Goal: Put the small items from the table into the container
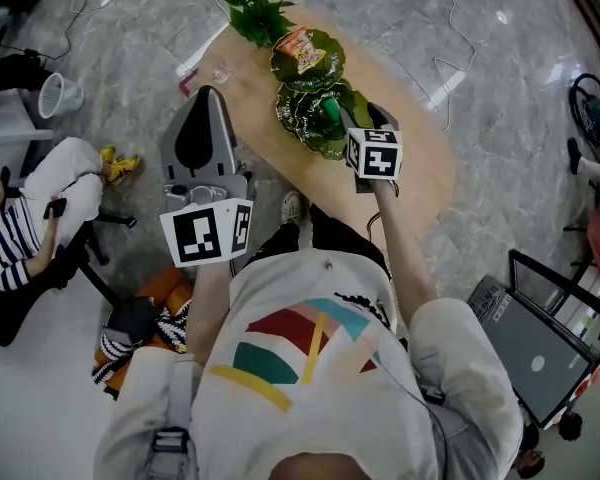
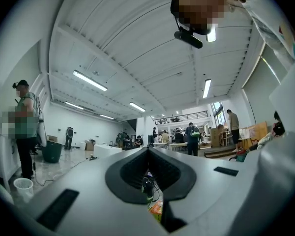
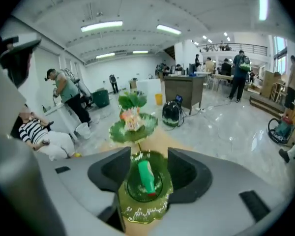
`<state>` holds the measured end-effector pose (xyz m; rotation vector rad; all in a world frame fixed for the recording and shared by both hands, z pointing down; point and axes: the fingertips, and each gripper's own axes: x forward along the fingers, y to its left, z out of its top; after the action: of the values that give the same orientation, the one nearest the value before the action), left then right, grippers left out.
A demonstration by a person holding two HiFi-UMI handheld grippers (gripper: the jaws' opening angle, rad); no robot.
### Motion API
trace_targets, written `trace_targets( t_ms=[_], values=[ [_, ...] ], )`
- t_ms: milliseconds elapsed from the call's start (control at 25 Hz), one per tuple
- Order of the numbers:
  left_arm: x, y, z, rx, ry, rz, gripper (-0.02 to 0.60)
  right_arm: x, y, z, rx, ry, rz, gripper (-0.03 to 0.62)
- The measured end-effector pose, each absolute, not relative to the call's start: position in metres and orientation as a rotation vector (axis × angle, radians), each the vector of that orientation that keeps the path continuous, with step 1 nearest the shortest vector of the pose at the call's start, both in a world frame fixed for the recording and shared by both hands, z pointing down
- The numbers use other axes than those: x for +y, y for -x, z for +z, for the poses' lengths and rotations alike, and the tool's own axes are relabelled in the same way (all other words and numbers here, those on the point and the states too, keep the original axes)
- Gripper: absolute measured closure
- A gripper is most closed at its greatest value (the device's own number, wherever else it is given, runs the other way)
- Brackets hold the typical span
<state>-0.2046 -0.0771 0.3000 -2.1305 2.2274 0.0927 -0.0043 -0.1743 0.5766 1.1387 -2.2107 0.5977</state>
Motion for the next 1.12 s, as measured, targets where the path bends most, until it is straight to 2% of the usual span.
trace_targets(
  t_ms=[80,120,160,200,400,560,1120],
  values=[
    [-0.084,0.198,0.295,2.202,2.147,0.122,0.574,-0.185,0.005,0.524,-2.352,-1.156,0.557,0.366],
    [-0.087,0.195,0.291,2.188,2.156,0.137,0.574,-0.189,0.004,0.494,-2.418,-1.185,0.522,0.417],
    [-0.089,0.192,0.286,2.174,2.164,0.151,0.574,-0.193,0.001,0.462,-2.474,-1.236,0.468,0.539],
    [-0.09,0.189,0.282,2.159,2.172,0.163,0.574,-0.194,-0.003,0.428,-2.523,-1.296,0.397,0.579],
    [-0.088,0.167,0.262,2.061,2.219,0.229,0.574,-0.163,-0.012,0.291,-2.761,-1.45,0.087,0.58],
    [-0.094,0.142,0.244,1.949,2.252,0.287,0.574,-0.136,-0.019,0.235,-2.845,-1.505,-0.096,0.58],
    [-0.079,0.089,0.219,1.803,2.311,0.32,0.574,-0.1,-0.039,0.221,-2.853,-1.526,-0.121,0.58]
  ],
)
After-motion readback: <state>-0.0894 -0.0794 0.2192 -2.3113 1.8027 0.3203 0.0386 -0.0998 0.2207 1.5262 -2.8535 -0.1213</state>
